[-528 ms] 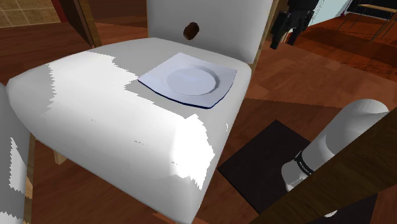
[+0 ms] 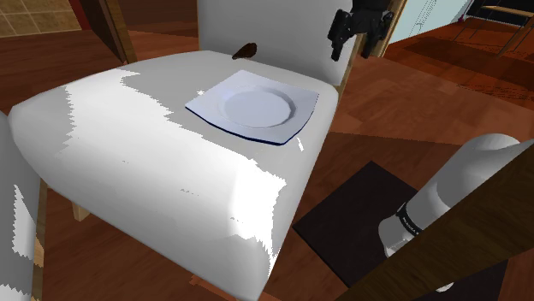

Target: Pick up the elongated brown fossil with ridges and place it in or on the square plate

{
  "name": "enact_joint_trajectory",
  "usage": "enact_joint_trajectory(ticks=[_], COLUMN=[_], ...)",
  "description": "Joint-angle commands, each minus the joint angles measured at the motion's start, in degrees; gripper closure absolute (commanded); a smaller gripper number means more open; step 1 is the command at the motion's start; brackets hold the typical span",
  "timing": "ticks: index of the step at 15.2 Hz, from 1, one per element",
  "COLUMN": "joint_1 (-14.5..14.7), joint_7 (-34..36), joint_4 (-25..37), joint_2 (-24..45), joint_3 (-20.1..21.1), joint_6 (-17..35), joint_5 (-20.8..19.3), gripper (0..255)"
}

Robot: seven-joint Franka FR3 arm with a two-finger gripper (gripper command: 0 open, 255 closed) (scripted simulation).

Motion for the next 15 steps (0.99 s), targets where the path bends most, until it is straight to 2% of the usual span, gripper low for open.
enact_joint_trajectory(ticks=[1, 8, 15], joint_1=[-0.70, -3.41, -4.00], joint_7=[5.54, 23.16, 40.67], joint_4=[3.29, 16.35, 34.83], joint_2=[4.29, 19.02, 36.33], joint_3=[2.60, 9.63, 14.14], joint_6=[1.33, 3.71, 1.89], joint_5=[0.74, -0.54, -6.65], gripper=[0, 0, 0])
